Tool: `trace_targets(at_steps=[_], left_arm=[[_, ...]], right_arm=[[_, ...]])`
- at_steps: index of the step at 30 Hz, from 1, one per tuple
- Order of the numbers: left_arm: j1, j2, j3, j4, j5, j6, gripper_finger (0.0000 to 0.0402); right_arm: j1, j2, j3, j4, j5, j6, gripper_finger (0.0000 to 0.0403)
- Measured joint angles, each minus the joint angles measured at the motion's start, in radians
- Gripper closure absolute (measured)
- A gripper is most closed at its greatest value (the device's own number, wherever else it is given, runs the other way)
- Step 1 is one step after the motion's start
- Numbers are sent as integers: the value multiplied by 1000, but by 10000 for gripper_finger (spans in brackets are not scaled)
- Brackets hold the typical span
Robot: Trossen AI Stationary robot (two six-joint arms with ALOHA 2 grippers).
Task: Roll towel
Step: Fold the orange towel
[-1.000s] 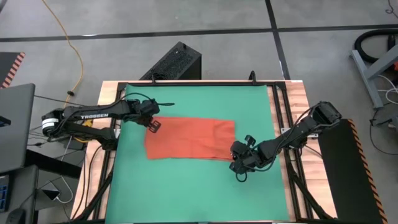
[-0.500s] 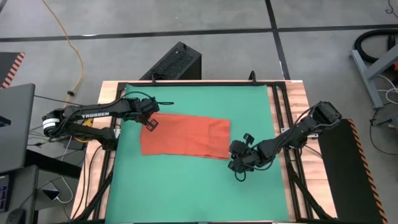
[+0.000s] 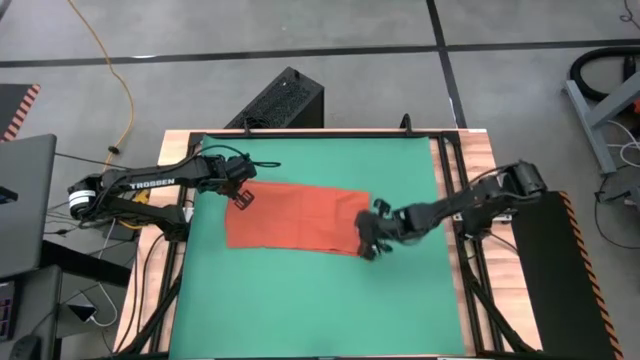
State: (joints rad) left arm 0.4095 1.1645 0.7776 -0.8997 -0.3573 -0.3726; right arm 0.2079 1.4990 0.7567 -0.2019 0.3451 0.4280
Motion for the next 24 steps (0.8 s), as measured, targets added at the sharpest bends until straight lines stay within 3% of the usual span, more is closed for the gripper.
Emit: trace_targets(at_steps=[9, 16, 24], left_arm=[[0, 0, 0, 0, -21, 44, 401], [0, 0, 0, 0, 3, 42, 401], [0, 0, -1, 1, 11, 39, 401]], right_arm=[[203, 57, 1, 11, 99, -62, 274], [244, 61, 5, -10, 224, -44, 256], [258, 63, 5, 29, 226, -54, 204]])
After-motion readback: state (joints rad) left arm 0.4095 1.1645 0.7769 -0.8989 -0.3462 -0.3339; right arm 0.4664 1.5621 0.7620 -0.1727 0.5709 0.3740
